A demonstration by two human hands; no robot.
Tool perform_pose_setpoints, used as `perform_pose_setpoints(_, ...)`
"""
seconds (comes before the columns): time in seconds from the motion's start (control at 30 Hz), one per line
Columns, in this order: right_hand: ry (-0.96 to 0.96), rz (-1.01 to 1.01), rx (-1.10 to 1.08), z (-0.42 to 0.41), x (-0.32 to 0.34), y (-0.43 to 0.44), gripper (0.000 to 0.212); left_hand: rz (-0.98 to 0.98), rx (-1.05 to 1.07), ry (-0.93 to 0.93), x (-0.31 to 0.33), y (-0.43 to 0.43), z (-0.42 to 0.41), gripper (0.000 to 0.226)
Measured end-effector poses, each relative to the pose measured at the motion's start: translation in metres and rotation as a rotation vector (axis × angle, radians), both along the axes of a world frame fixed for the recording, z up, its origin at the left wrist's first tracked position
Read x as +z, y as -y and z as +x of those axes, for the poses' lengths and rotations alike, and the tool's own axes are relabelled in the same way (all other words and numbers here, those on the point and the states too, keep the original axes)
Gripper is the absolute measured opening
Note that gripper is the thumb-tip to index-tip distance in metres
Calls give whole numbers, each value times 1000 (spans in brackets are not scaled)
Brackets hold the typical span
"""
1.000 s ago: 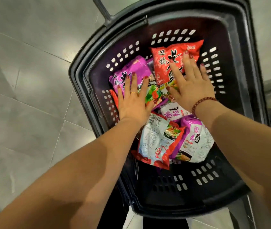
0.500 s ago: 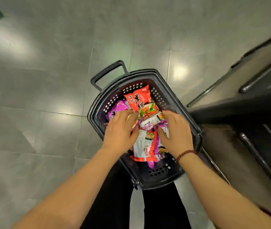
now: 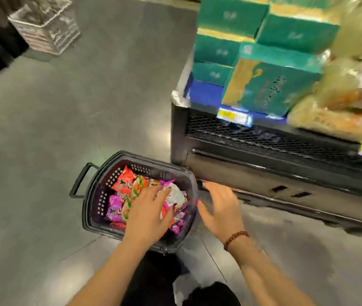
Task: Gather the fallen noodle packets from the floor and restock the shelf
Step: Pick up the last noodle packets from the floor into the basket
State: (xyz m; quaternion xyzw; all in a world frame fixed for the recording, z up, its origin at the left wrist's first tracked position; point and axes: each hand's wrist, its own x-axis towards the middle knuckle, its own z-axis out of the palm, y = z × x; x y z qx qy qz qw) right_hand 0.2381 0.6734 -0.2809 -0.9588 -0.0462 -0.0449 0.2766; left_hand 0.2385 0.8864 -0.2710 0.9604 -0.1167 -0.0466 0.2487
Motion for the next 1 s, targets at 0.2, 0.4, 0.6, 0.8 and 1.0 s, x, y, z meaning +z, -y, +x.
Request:
perform_pose_setpoints(0.2,-23,19,-295,-109,26,96,44,13,-263,119,34,101,-42,48)
perform_pose_setpoints(0.4,-18,21,-533,-228,53,186,45,-33,-495,140,52,212,-118,56)
perform_pose_setpoints(0.6,-29,16,-830,-339,67,255,47,-32,-774,134,67,316,-186,51)
perform_pose_setpoints(0.8,-35,9,-1108,-411,78,301,48,-37,-1044,157,80,410,-226,50)
perform_pose_setpoints(1.0,-44,36,-1328,-452,83,344,52,-50,-1269,162,77,508,-238,51)
